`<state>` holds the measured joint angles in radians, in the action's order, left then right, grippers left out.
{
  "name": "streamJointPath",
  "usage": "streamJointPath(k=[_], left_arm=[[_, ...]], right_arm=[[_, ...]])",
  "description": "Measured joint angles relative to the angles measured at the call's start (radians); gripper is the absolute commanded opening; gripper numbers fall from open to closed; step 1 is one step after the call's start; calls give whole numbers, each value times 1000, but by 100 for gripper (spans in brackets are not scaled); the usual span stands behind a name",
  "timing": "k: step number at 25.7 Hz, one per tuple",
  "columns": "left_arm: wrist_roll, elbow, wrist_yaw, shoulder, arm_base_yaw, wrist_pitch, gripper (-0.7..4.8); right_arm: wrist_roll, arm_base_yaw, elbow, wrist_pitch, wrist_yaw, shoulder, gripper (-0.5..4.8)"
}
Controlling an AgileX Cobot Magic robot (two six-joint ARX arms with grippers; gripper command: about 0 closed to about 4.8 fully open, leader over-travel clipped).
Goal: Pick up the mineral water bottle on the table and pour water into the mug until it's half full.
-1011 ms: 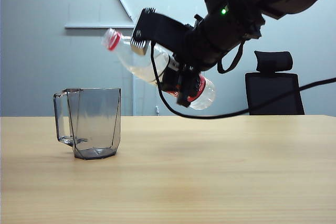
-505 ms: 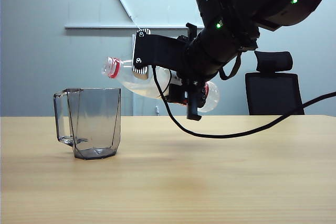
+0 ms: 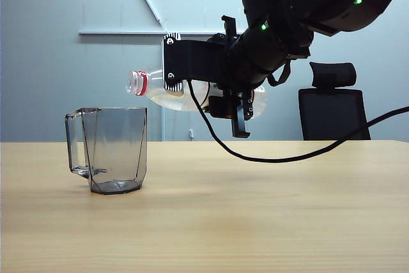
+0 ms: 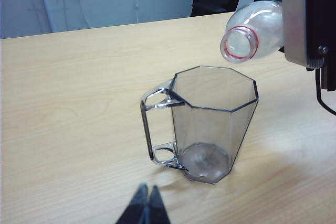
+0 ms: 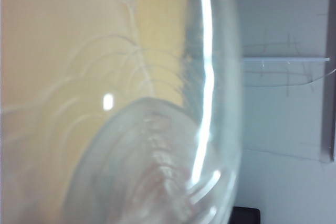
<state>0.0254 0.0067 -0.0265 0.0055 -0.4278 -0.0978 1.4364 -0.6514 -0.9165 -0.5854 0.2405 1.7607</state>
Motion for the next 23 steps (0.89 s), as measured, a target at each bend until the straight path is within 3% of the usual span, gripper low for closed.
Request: streamJointPath(k=[23], left_arm=[[0, 0, 0, 0, 0, 0, -2]], right_arm=[[133, 0, -1, -20, 28, 0, 256]])
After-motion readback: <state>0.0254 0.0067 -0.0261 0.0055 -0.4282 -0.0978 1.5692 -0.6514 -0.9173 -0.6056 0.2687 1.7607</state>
